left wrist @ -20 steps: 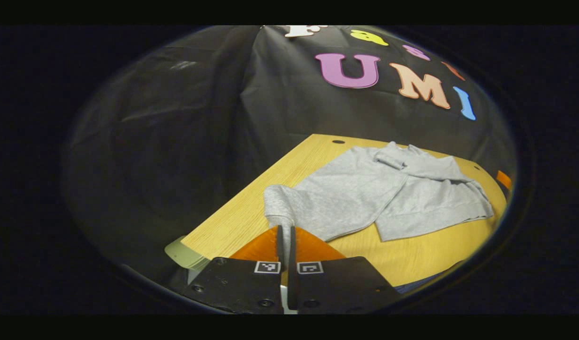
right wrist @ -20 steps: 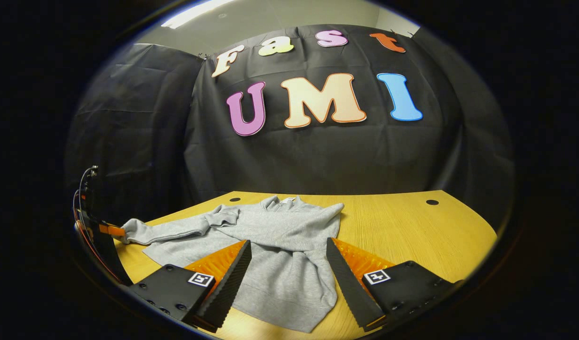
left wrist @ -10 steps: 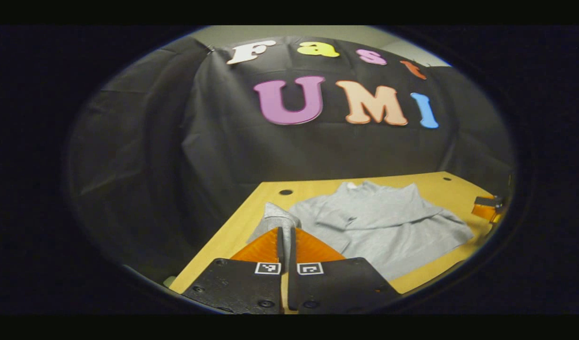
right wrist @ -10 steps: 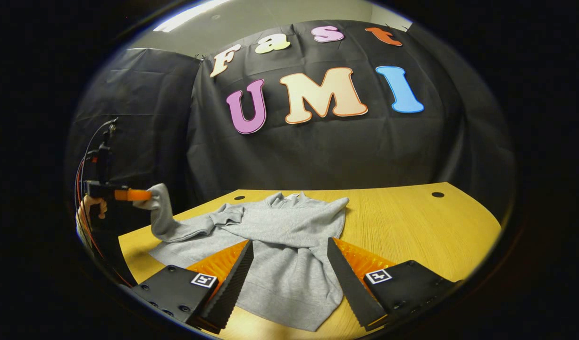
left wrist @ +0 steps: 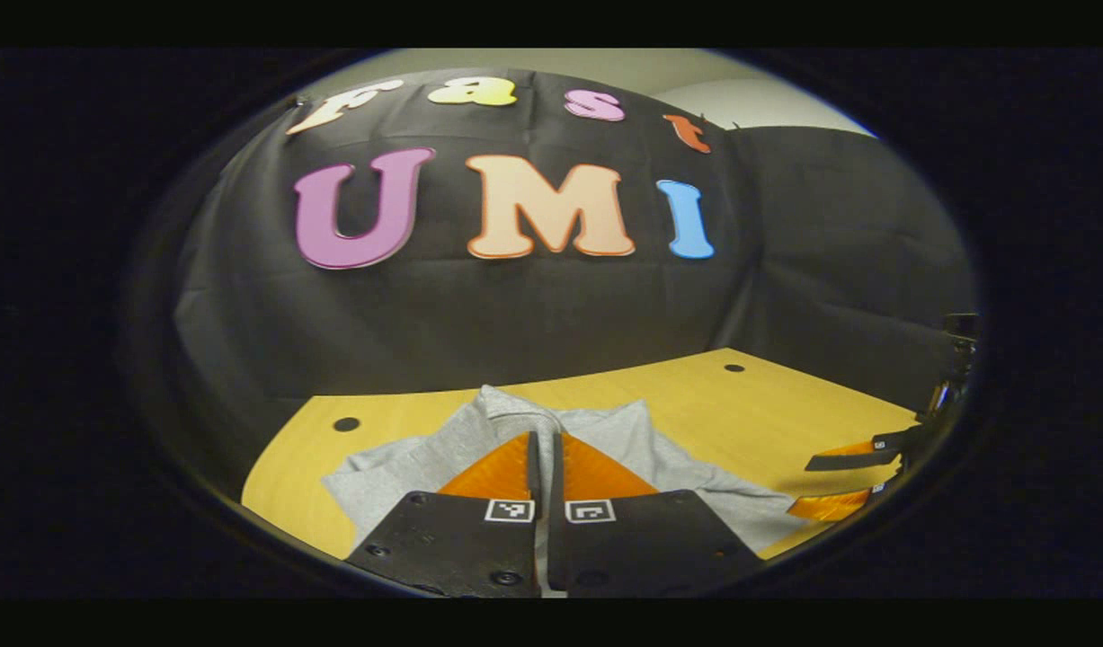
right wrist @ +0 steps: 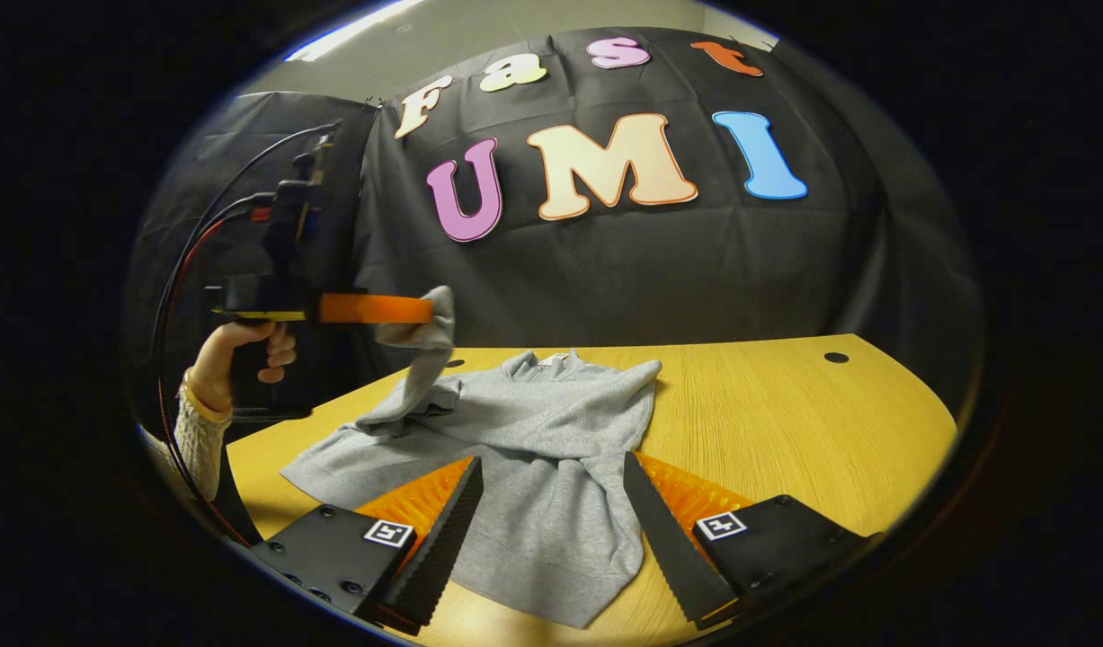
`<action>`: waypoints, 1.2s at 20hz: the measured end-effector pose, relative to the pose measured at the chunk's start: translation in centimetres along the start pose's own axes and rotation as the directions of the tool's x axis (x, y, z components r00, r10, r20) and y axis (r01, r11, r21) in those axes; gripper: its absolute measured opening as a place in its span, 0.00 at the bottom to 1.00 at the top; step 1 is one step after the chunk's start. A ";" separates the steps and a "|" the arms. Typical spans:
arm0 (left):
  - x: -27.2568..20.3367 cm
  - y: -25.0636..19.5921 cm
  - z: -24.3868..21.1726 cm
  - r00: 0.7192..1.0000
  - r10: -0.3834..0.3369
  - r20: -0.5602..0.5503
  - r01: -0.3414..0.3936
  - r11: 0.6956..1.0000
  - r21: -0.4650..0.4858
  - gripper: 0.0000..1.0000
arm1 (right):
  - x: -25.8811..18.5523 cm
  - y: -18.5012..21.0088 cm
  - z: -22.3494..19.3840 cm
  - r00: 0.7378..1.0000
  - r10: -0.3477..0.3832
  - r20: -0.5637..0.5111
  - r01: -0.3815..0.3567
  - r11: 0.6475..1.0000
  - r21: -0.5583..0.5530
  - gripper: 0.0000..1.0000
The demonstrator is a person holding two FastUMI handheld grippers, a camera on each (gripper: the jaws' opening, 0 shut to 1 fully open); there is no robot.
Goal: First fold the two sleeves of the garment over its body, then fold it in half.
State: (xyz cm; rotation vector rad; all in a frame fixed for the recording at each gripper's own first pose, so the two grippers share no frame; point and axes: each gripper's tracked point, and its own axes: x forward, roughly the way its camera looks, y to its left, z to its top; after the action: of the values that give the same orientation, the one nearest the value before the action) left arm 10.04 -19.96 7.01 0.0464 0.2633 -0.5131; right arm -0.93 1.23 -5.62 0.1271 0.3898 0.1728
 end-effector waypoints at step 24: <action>8.2 -9.5 -1.9 0.987 -0.146 -0.062 0.155 0.972 0.176 0.94 | -0.4 -2.7 -1.5 0.997 -0.044 -0.059 0.048 0.997 0.067 0.98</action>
State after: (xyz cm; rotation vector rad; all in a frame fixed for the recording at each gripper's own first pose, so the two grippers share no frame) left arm 11.80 -31.96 3.20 0.2166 0.2686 -0.6867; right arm -1.52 -1.34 -7.30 0.1809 0.4562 0.1180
